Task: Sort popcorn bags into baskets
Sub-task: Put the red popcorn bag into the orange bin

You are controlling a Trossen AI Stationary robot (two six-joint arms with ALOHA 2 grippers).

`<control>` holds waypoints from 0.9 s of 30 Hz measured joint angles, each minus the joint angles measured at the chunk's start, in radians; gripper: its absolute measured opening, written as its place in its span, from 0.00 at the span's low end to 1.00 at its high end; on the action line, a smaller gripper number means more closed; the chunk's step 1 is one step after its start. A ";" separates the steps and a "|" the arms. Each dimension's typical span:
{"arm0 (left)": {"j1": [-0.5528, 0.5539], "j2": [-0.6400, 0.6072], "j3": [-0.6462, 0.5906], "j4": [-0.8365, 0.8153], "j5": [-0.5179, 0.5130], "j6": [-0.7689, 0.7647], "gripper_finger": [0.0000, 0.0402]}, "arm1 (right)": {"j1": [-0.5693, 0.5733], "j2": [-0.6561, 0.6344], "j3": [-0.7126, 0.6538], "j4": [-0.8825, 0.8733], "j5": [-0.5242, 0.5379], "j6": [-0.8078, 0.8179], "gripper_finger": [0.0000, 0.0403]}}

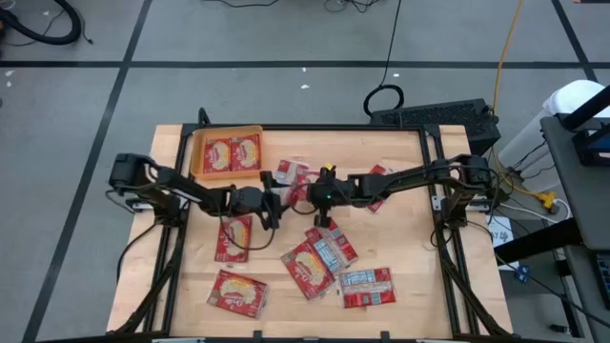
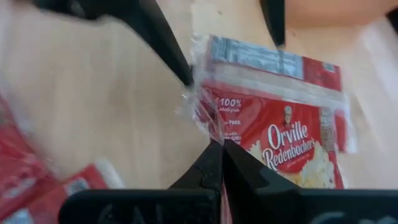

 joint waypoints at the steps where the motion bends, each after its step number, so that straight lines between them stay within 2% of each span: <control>1: 0.001 0.017 0.000 0.025 0.001 0.030 0.72 | 0.000 0.000 0.000 0.008 -0.019 0.003 0.00; 5: 0.005 0.087 0.000 0.154 0.038 0.122 0.64 | 0.001 0.000 0.000 0.017 -0.043 0.024 0.00; 9: 0.016 0.121 0.006 0.185 0.085 0.147 0.52 | 0.001 0.000 0.000 0.018 -0.043 0.048 0.00; 12: 0.023 0.121 0.007 0.186 0.123 0.168 0.38 | 0.003 0.000 0.000 0.020 -0.069 0.075 0.00; 16: 0.030 0.081 0.007 0.178 0.098 0.224 0.18 | 0.005 -0.008 0.000 0.021 -0.065 0.116 0.00; 19: 0.035 0.040 0.007 0.151 0.121 0.249 0.05 | 0.004 -0.036 0.000 0.020 -0.060 0.146 0.02; 23: 0.046 -0.001 0.007 0.105 0.149 0.243 0.03 | 0.005 -0.083 0.000 0.009 -0.036 0.141 0.09; 27: 0.055 -0.009 0.008 0.070 0.150 0.238 0.03 | 0.005 -0.137 -0.009 -0.005 -0.018 0.160 0.22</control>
